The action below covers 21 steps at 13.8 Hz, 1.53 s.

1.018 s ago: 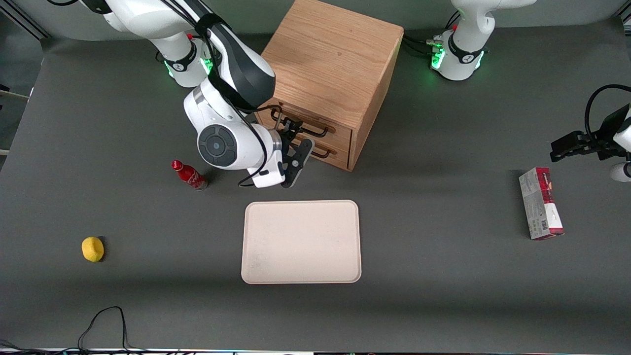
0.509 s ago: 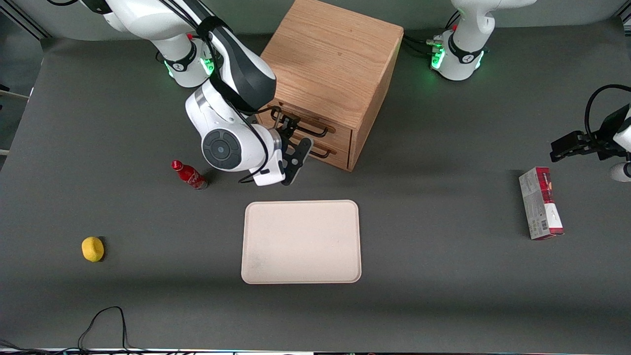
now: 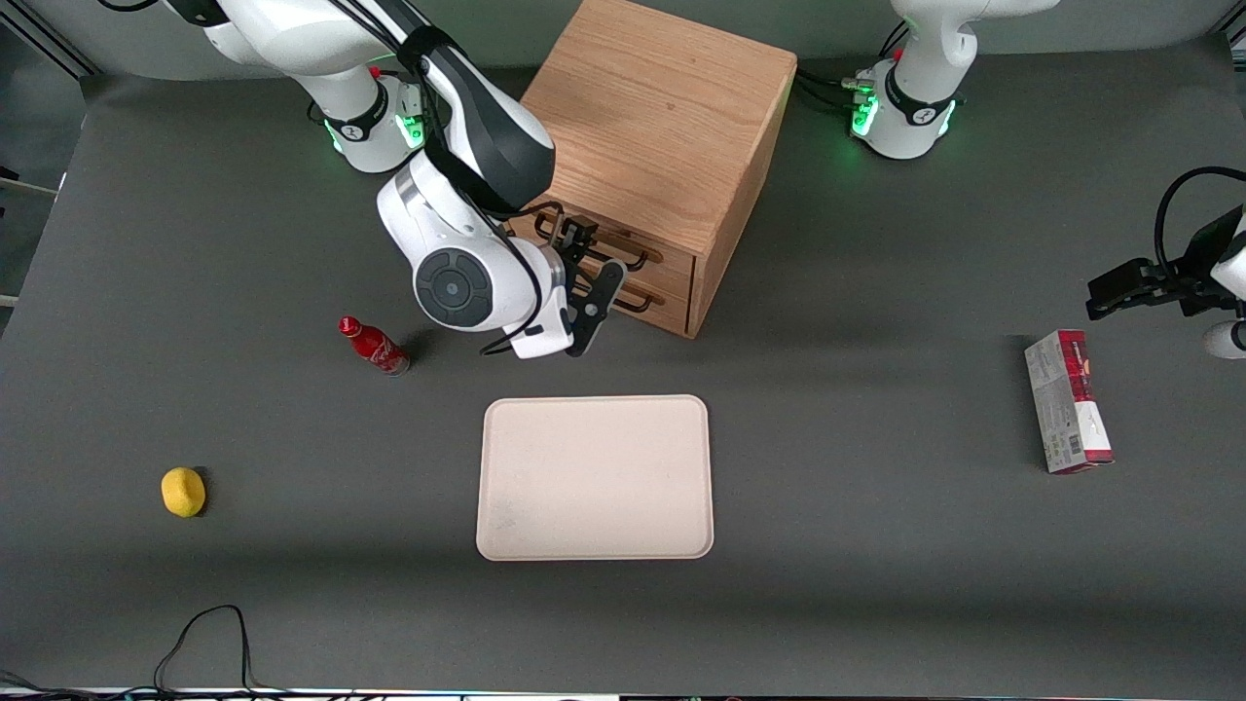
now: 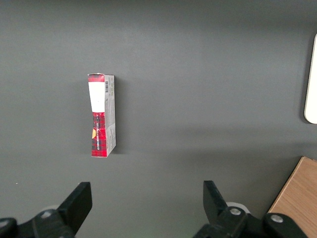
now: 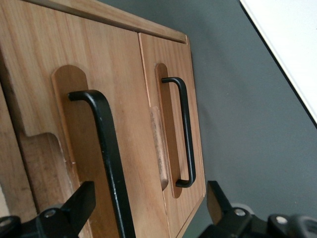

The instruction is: Open upper drawer

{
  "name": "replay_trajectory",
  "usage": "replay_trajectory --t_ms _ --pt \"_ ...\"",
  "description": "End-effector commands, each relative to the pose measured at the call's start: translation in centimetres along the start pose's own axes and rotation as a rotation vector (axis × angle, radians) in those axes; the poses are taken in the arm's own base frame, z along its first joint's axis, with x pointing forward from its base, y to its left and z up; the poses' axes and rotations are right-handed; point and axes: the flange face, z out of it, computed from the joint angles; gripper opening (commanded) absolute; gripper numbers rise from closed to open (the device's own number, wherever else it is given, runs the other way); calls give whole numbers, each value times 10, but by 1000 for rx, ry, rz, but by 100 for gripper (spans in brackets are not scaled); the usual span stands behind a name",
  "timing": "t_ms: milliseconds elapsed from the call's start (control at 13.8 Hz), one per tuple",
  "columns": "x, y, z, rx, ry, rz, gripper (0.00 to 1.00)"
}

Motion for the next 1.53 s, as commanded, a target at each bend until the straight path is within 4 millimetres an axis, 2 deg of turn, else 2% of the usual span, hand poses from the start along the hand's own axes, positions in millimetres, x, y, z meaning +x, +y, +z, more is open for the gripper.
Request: replay_trajectory --t_ms 0,582,945,1455 --pt "-1 -4 2 10 -9 18 100" --pt "-4 6 18 18 -28 21 100" --pt "-1 17 21 7 -4 -23 100" --pt "2 27 10 -38 55 -48 100"
